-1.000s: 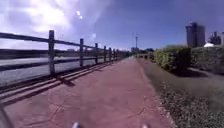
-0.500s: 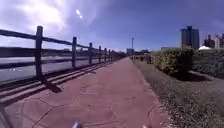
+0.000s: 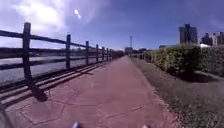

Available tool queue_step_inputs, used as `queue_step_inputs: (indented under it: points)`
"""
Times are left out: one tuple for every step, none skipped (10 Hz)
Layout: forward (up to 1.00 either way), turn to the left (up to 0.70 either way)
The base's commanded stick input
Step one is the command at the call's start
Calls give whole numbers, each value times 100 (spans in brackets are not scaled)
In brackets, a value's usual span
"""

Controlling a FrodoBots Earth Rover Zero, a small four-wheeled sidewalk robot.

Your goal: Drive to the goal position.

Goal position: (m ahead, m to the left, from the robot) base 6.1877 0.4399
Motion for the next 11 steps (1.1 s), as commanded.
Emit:
queue_step_inputs:
  points:
    - [70, -35]
    - [70, -3]
    - [70, 0]
    - [70, 0]
    - [70, 0]
    - [70, 0]
    - [70, 0]
    - [70, 0]
    - [70, 0]
    - [70, 0]
    - [70, 0]
